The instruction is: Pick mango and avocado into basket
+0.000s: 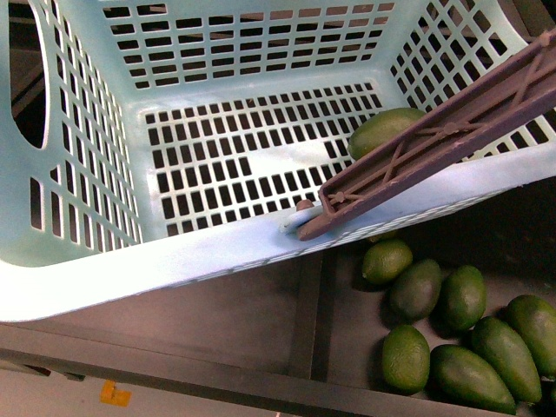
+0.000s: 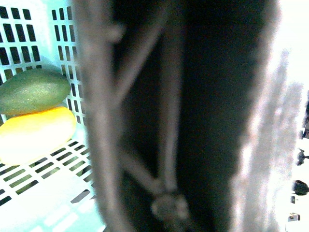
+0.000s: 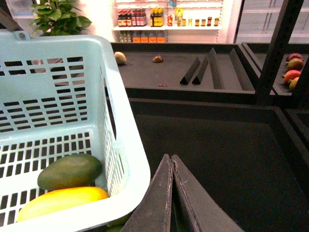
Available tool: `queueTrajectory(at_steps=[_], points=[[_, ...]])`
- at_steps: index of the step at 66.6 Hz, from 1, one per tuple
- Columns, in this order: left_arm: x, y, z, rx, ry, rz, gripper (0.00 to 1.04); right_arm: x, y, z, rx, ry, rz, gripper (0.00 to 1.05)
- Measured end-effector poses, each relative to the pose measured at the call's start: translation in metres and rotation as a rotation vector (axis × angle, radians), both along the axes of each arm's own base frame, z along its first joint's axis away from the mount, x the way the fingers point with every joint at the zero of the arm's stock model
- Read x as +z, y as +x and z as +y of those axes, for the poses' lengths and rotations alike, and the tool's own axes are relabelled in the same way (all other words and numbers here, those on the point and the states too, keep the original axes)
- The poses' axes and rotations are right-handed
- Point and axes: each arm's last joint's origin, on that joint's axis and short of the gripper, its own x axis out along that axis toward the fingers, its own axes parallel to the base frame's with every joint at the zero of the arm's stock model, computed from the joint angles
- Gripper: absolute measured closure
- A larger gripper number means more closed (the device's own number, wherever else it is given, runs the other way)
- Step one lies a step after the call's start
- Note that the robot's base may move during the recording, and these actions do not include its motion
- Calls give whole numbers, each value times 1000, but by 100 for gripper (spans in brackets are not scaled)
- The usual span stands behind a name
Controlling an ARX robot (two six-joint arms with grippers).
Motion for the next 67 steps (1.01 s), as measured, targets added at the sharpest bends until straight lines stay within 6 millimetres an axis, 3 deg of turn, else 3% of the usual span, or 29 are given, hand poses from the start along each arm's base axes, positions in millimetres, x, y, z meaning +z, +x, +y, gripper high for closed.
queueTrajectory(at_steps=[19,67], points=[[0,0,0,0,0,0,92,-10,-13,0,0,0,-13,103],[0,0,0,0,0,0,92,-6,-37,0,2,0,-27,103]])
